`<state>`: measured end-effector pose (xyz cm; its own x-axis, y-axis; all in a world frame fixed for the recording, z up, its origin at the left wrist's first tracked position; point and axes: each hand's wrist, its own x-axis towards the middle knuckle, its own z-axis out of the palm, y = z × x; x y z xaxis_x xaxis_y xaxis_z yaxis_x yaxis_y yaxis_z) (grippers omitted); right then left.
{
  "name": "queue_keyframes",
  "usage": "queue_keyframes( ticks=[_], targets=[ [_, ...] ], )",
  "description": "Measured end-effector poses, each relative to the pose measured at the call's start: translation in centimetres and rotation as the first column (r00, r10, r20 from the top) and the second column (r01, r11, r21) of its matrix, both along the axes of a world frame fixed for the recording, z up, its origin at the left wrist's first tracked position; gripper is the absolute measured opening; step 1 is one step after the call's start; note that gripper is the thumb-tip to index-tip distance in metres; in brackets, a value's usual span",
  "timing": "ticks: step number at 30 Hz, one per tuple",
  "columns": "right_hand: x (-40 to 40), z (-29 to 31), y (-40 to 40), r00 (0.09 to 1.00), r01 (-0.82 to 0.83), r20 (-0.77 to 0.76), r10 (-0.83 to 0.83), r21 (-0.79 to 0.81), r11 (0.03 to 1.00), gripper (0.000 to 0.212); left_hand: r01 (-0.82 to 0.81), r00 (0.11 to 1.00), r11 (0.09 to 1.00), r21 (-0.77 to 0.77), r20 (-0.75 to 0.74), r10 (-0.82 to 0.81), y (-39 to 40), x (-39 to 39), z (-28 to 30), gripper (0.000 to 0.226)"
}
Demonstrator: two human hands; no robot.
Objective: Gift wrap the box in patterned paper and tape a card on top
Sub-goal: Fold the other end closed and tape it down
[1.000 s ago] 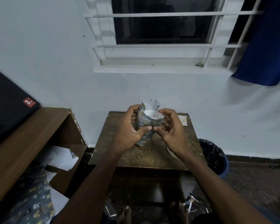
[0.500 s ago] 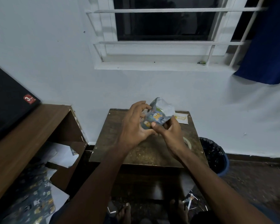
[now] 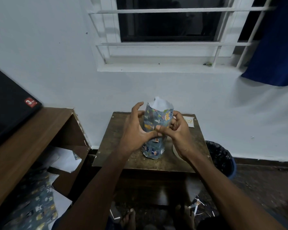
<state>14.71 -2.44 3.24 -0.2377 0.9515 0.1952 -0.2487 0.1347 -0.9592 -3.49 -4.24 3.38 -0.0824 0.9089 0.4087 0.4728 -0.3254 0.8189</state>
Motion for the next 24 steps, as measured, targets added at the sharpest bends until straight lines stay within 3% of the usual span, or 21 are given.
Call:
queue_keyframes(
  ticks=[2,5,9,14,18,20,24],
  targets=[
    [-0.1,-0.1,-0.2,1.0,0.002,0.028,-0.003,0.026,1.0,0.054,0.089,0.995,0.994,-0.068,0.056,-0.085,0.1,-0.3,-0.3,0.108],
    [-0.2,-0.3,-0.2,0.998,-0.014,0.054,0.011,0.065,0.998,0.05,0.098,0.995,0.994,-0.047,0.036,-0.096,0.1,-0.2,-0.3,0.09],
    [-0.4,0.3,-0.6,0.98,-0.123,-0.169,0.109,-0.078,0.989,0.041,0.052,0.997,0.998,-0.025,0.051,-0.051,0.2,-0.5,-0.6,0.084],
    [-1.0,0.6,-0.8,0.98,-0.034,-0.2,0.005,-0.142,0.989,0.027,0.089,0.996,0.995,0.035,0.017,-0.089,0.1,0.5,-0.4,0.081],
    [-0.8,0.2,-0.3,0.964,0.153,-0.192,-0.182,-0.16,0.975,0.022,0.082,0.991,0.997,0.004,-0.105,-0.081,0.4,0.8,-0.9,0.104],
    [-0.8,0.2,-0.2,0.962,0.225,-0.14,-0.234,-0.079,0.971,0.03,0.062,0.984,0.998,-0.014,-0.167,-0.063,0.4,0.9,-1.2,0.118],
    [-0.8,-0.2,-0.4,0.964,0.265,-0.026,-0.264,0.068,0.962,0.019,0.049,0.983,0.999,-0.003,-0.179,-0.049,0.1,1.2,-1.0,0.123]
  ],
)
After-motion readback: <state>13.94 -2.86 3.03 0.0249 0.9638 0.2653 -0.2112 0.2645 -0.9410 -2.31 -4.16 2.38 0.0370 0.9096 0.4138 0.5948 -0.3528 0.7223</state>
